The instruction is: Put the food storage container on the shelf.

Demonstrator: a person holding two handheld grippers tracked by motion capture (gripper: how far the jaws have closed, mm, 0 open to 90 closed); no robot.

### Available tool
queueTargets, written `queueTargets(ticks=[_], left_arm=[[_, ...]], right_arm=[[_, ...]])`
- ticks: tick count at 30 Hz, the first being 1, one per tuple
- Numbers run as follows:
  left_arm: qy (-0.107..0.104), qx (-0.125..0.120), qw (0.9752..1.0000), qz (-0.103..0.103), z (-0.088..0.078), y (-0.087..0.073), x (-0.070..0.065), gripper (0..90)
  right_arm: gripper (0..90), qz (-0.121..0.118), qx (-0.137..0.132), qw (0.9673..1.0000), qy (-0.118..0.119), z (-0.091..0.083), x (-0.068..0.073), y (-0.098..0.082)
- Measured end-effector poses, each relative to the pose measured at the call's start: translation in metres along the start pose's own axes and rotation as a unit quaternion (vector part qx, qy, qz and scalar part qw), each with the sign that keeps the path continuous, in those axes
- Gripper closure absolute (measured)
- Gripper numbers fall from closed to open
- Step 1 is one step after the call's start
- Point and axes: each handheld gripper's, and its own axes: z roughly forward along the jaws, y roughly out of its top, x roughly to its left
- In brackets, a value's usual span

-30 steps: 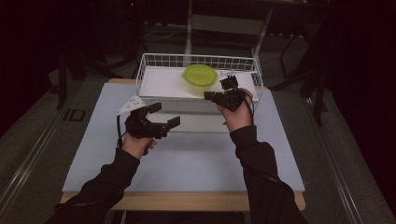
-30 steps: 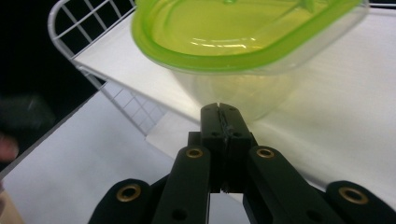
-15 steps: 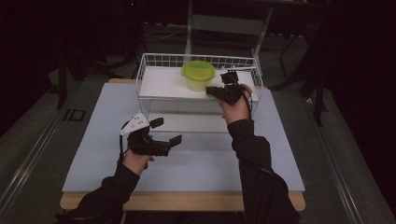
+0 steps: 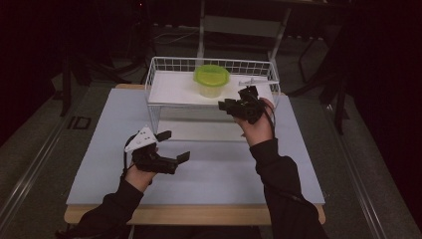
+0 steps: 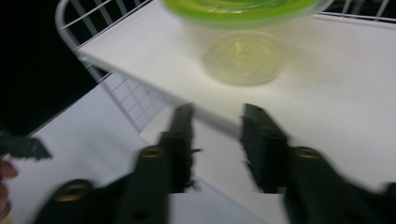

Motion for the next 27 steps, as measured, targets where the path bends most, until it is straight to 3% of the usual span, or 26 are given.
queueTargets(ticks=[4,8,11,17,27], left_arm=[[-0.010,0.003,0.9998,0.016,-0.003,-0.001,-0.005,1.0],[-0.019,0.006,0.9994,0.028,-0.005,-0.001,-0.009,1.0],[-0.026,0.008,0.9993,0.027,-0.006,-0.002,-0.011,1.0],[-0.034,0.012,0.9989,0.029,-0.007,-0.009,-0.014,1.0],[-0.053,0.056,0.9963,0.038,-0.001,-0.033,-0.019,1.0]], right_arm=[[38.9,-0.024,-0.010,0.9996,0.012,-0.009,0.008,-0.015],[26.5,-0.046,-0.010,0.9975,0.054,-0.017,0.012,-0.034],[20.1,-0.036,-0.022,0.9962,0.076,-0.023,0.013,-0.047],[19.6,-0.055,-0.016,0.9953,0.078,-0.026,0.018,-0.072],[19.5,-0.059,-0.020,0.9959,0.066,-0.029,0.015,-0.128]])
